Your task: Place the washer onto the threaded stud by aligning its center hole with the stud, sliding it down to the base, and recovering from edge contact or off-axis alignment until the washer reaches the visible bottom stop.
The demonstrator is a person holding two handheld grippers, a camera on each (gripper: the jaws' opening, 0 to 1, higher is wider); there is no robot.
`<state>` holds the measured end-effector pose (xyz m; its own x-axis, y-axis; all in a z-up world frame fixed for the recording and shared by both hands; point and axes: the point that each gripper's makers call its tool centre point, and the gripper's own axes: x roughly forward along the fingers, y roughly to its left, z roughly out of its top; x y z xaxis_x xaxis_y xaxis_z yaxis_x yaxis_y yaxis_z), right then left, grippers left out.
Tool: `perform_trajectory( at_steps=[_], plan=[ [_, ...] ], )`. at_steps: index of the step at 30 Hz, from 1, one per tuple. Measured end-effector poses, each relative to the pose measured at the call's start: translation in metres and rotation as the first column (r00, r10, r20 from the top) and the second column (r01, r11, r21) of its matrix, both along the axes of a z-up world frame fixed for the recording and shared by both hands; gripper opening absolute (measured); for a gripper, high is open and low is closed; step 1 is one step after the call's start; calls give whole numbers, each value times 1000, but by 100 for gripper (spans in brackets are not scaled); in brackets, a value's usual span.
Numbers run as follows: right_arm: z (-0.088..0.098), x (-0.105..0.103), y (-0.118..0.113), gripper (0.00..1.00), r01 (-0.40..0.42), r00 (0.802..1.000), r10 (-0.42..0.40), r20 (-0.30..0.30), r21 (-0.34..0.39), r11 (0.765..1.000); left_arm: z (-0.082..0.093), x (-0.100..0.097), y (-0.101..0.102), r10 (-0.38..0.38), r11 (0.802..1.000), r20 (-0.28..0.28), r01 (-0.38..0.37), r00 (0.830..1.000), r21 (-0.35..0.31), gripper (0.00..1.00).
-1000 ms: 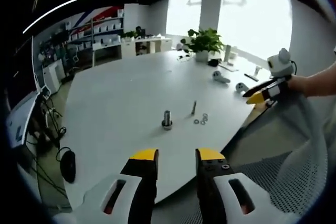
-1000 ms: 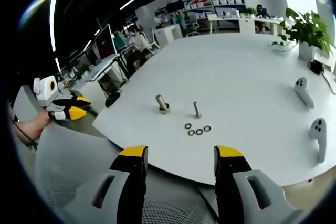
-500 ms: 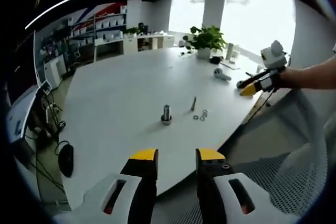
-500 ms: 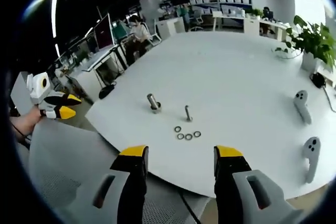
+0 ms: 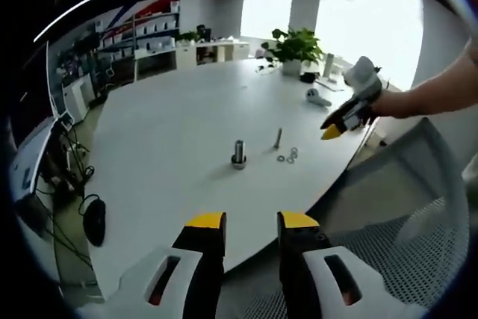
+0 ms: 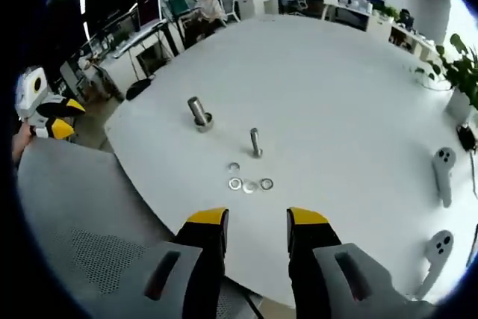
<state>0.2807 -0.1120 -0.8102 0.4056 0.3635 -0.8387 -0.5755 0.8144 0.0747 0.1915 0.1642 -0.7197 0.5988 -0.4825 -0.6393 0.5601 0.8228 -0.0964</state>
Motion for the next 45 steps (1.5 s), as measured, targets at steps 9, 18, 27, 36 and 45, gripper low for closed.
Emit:
perform_trajectory(
  at_steps=[9,18,27,36,45],
  plan=[
    [-26,22,-8,33,-34,999,29,-46,-100,994,-5,-2,0,0,1000,-25,0,1000,6,26],
    [-40,34,-5,32,-70,994,56,-93,-155,985,-4,0,1,14,1000,-31,-15,999,-26,25],
    [-55,40,9,30,-167,981,140,-131,-220,961,-3,2,2,24,999,-29,-25,999,-26,24],
    [-61,47,13,28,-206,972,168,-166,-242,948,-6,1,3,26,1000,-40,-27,999,-16,24],
    [-67,51,10,25,-231,965,187,-185,-251,940,-8,1,5,37,999,-50,-38,998,-9,23]
  ],
)
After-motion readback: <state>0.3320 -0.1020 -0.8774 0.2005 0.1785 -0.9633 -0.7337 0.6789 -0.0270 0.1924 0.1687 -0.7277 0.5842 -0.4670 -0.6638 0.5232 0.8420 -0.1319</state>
